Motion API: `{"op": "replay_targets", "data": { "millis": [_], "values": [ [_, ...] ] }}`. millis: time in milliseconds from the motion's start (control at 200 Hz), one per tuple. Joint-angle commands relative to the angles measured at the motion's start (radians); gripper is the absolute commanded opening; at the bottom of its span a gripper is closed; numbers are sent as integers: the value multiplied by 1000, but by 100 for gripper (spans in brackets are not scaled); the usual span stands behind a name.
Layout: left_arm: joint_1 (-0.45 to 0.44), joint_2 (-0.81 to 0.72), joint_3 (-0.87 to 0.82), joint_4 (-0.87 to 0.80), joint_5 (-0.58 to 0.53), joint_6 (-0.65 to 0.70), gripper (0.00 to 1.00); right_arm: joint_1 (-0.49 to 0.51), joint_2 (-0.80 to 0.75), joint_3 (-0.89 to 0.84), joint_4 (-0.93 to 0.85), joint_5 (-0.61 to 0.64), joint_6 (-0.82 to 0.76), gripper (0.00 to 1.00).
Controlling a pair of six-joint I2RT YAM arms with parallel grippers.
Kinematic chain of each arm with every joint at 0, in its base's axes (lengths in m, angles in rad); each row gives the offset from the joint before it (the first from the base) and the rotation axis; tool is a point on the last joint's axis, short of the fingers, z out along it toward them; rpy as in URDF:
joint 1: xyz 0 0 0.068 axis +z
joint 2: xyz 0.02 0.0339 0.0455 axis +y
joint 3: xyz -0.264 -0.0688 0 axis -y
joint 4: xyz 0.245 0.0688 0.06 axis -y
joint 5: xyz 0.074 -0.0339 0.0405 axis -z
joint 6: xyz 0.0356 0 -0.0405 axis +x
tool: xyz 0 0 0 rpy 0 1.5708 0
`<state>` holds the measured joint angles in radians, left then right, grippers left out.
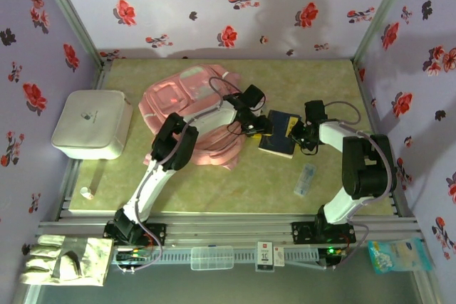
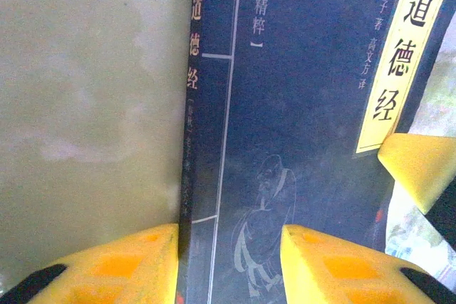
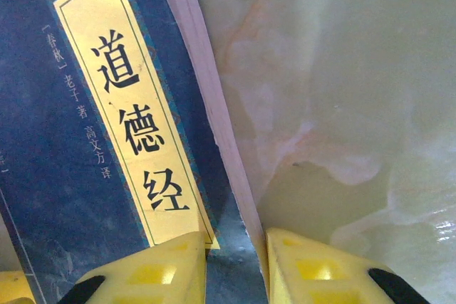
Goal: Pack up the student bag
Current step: Pick up the book at the center of the table.
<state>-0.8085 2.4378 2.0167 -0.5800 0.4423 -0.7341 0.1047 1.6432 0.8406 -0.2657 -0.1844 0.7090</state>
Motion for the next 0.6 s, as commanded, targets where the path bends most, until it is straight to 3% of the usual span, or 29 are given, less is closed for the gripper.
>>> {"op": "replay_targets", "data": {
  "millis": [0, 240, 595],
  "values": [
    [-25, -63, -13, 109, 160, -48, 39, 27, 53, -26, 49, -79, 26, 26],
    [-24, -162, -84, 176, 167, -96, 35, 29, 41, -41, 71, -86, 39, 24],
    [-22, -138, -124, 181, 148, -111, 30, 30, 38, -49, 83, -88, 44, 23]
  ]
}}
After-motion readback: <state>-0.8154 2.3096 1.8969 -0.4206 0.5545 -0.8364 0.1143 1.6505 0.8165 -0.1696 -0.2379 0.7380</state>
